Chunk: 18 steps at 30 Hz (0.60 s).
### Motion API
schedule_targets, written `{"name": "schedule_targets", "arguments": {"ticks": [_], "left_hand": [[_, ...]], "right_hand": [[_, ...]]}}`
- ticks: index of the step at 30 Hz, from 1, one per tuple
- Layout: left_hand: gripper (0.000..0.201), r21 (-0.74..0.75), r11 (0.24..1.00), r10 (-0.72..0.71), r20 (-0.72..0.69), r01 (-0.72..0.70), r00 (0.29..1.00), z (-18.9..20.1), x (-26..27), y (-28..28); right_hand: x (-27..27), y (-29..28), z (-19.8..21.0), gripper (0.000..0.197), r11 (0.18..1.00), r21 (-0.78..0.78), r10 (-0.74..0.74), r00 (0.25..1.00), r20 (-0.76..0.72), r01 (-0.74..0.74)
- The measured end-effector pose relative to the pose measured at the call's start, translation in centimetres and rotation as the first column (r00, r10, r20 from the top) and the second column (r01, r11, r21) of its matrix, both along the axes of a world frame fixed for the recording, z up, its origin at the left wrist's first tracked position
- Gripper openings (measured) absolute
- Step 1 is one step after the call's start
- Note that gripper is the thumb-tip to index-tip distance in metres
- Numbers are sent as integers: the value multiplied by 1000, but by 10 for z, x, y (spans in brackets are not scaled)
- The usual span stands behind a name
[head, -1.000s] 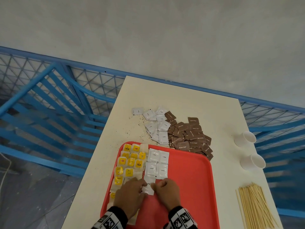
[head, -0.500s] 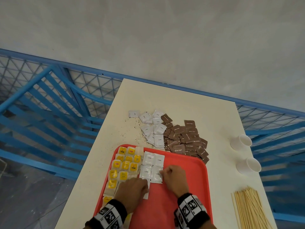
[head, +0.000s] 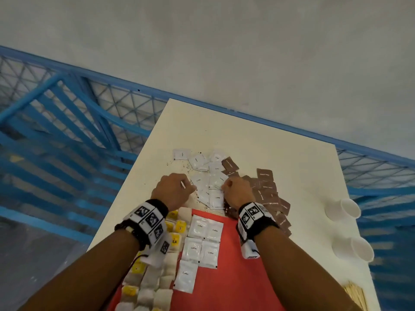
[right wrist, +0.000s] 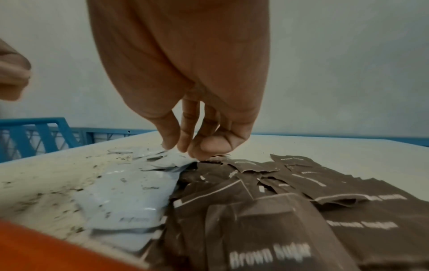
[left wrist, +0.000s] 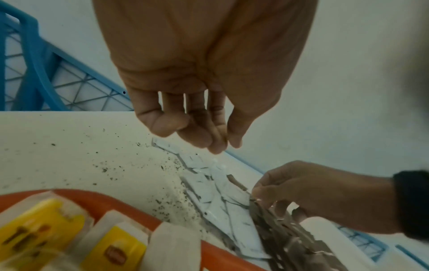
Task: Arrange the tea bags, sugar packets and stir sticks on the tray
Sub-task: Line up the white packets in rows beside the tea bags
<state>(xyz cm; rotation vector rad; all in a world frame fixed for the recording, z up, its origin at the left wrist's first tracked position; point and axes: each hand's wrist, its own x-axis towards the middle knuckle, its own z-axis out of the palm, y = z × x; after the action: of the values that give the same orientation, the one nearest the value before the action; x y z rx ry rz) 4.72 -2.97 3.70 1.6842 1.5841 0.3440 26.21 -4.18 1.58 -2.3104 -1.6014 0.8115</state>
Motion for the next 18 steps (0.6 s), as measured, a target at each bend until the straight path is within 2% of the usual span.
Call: {"name": "schedule_targets", "arguments": {"ticks": [2,4,6,7,10,14,18], "left_hand": [[22,-23,1000,17,-58,-18,998,-9,9,16],[16,-54,998,34,-108,-40,994,-21,19,32],[29,-95,995,24,-160,-40,987,-34,28,44],[39,-114,993,-2,-193,-20,981,-40,33,49],[63,-148,988,-72,-280,31,957,-55,46,56],[65,-104,993,-93,-325,62,941,-63,60,57],[46,-164,985,-90,-227,53,970,-65,59,58]], "right_hand": [[6,17,-8,17,1000,-6,27,999,19,-27],[9,29,-16,39,997,-32,74,997,23,-74],[9,34,-23,58,989,-97,118,991,64,-111],[8,34,-25,61,986,-115,132,988,75,-123],[7,30,-26,52,994,-70,78,997,-7,-78],[19,29,-16,18,1000,10,-1,994,-108,2],[29,34,1,37,1000,1,-27,980,-197,28]]}}
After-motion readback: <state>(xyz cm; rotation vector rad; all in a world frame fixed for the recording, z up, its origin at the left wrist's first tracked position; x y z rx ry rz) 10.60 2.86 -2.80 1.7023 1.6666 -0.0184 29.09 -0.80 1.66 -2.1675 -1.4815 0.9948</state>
